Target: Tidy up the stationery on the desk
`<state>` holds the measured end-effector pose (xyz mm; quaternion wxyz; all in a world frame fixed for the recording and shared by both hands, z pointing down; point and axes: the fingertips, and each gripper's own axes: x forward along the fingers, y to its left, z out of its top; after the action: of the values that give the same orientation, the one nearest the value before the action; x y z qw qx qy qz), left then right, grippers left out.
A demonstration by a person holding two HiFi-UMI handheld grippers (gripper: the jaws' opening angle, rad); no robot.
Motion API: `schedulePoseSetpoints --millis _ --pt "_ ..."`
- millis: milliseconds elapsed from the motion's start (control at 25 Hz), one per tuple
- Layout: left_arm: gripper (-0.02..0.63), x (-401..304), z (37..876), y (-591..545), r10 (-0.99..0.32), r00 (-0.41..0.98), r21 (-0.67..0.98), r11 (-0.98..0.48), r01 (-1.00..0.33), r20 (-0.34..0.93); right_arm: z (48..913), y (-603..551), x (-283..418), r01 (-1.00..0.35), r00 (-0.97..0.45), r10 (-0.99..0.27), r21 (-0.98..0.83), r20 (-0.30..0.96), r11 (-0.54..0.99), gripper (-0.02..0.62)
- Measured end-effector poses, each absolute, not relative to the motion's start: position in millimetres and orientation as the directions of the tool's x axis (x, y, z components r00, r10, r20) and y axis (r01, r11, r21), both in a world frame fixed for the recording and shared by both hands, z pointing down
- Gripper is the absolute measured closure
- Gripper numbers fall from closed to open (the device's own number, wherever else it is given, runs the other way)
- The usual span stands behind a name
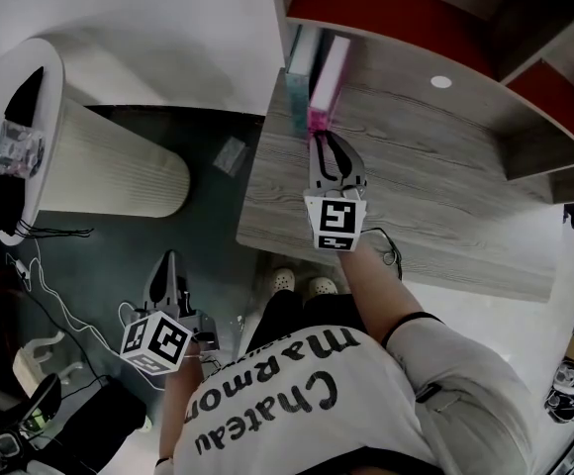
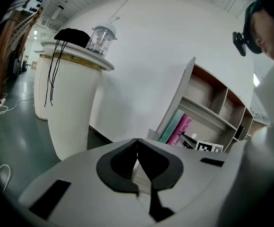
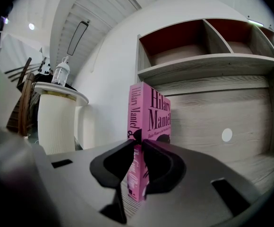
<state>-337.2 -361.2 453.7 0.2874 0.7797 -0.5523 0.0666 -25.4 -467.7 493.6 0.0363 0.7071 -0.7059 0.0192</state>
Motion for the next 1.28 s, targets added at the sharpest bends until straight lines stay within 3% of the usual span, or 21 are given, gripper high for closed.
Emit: schedulePoseSetpoints --millis 1280 --pt "0.591 -322.7 453.2 -363.3 -0.822 0.383 0.385 -0.221 -0.896 0.421 493.5 -499.4 -2.1 -0.994 -0.062 -0.989 0.085 0.131 0.073 0.517"
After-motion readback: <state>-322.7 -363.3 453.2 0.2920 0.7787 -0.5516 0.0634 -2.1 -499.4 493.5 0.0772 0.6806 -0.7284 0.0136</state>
